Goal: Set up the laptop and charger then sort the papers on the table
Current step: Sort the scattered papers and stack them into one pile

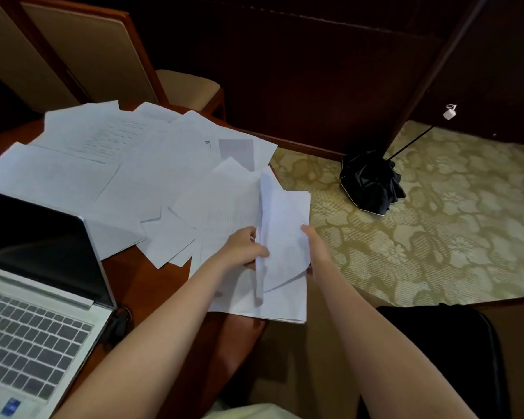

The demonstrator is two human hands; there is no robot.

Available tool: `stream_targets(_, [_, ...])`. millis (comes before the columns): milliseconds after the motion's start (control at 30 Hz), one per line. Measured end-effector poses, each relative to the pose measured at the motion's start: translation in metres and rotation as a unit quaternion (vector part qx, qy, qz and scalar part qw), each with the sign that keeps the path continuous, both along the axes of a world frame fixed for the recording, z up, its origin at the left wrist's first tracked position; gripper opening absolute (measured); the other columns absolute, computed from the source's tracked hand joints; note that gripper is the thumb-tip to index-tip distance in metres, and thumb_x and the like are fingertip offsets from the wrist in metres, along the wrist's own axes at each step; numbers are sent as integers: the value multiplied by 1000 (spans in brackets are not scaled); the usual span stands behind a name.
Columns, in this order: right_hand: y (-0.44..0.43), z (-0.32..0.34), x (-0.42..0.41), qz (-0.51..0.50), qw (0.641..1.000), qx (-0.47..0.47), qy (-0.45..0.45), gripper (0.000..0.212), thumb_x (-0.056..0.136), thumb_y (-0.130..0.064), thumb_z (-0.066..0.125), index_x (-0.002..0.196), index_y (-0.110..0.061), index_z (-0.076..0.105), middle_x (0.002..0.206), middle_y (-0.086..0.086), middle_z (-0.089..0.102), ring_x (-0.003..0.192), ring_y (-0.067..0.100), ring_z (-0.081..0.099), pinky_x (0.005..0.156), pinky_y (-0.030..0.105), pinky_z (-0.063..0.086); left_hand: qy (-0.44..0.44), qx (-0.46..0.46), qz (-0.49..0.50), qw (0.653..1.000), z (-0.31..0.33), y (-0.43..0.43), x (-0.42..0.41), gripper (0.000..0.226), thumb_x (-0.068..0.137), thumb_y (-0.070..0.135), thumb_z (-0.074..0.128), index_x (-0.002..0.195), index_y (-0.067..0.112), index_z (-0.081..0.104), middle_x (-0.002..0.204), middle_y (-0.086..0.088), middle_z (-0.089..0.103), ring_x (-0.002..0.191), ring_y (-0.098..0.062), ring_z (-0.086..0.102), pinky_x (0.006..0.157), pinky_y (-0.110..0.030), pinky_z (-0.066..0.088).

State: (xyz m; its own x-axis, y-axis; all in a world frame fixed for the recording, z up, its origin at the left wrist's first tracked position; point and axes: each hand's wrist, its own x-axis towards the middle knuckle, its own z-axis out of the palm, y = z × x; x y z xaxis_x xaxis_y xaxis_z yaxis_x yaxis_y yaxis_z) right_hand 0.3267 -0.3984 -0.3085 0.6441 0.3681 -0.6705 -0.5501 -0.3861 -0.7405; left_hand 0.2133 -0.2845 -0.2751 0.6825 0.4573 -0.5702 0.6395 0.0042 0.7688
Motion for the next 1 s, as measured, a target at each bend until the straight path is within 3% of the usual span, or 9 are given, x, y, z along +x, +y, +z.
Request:
stream_targets(133, [-11, 1, 6, 82, 991, -94, -49, 27, 88, -9, 53, 103, 12, 60, 69, 7, 50, 60, 20, 47, 54, 27, 37, -26, -32, 61, 997, 1, -8, 16, 21, 83, 4, 59, 102, 7, 51, 90, -6, 59, 70, -16, 59, 57, -24, 51])
stream_targets(233, [-25, 10, 3, 165, 978, -126, -7, 5, 86, -5, 57, 83, -1, 56, 68, 3, 49, 57, 15, 47, 45, 22, 40, -36, -51, 65, 996, -2, -17, 24, 15, 86, 11, 62, 94, 13, 49, 88, -6, 58, 70, -17, 59, 65, -30, 52])
stream_targets(333, [-37, 8, 2, 232, 964, -119, 47, 23, 84, -5, 49, 62, -13, 44, 59, 1, 38, 50, 14, 31, 46, 25, 28, -5, -98, 30, 995, -3, -27, 26, 24, 88, 33, 62, 82, 18, 46, 79, -6, 57, 64, -18, 55, 64, -29, 47])
stream_targets(433, [-34, 0, 3, 112, 990, -41, 81, 21, 73, -20, 45, 58, -17, 31, 46, -4, 30, 42, 12, 20, 44, 25, 19, 8, -33, 36, 999, -7, -25, 23, 34, 87, 46, 58, 92, 14, 48, 95, -5, 56, 82, -19, 55, 72, -30, 45])
stream_targets(567, [-21, -3, 11, -24, 999, -15, 42, 49, 91, -49, 46, 113, -5, 51, 103, 12, 60, 78, 24, 58, 67, 34, 47, 79, 213, 155, 961, -14, 1, 2, 49, 81, 30, 67, 120, 11, 45, 126, -12, 45, 115, -30, 47, 91, -37, 43])
stream_targets(633, [-12, -5, 12, -30, 998, -49, -38, 55, 95, -45, 44, 131, -4, 45, 122, 18, 56, 108, 34, 57, 88, 44, 48, 138, 206, 197, 949, -16, 11, -10, 61, 81, 31, 67, 129, 8, 37, 132, -17, 39, 123, -36, 41, 97, -43, 40])
stream_targets(900, [13, -12, 19, -62, 983, -107, -139, 19, 89, -17, 60, 71, -15, 55, 65, -1, 50, 70, 17, 50, 60, 22, 41, 202, 206, 147, 946, -29, -8, -33, 85, 74, 14, 72, 137, 20, 15, 134, -16, 28, 125, -36, 30, 95, -42, 39])
stream_targets(967, [16, -9, 19, -80, 983, -104, -127, 10, 88, -20, 61, 96, -17, 57, 69, 0, 50, 75, 20, 51, 51, 24, 37, 199, 253, 133, 937, -33, -6, -35, 84, 75, 9, 71, 137, 21, 16, 131, -16, 35, 121, -35, 37, 96, -42, 39])
stream_targets(1000, [17, -13, 22, -90, 985, -92, -117, 33, 88, -21, 61, 119, -14, 53, 74, 3, 52, 72, 20, 51, 50, 25, 36, 187, 265, 132, 937, -35, -5, -37, 84, 75, 6, 70, 138, 20, 16, 129, -16, 40, 119, -34, 42, 96, -41, 41])
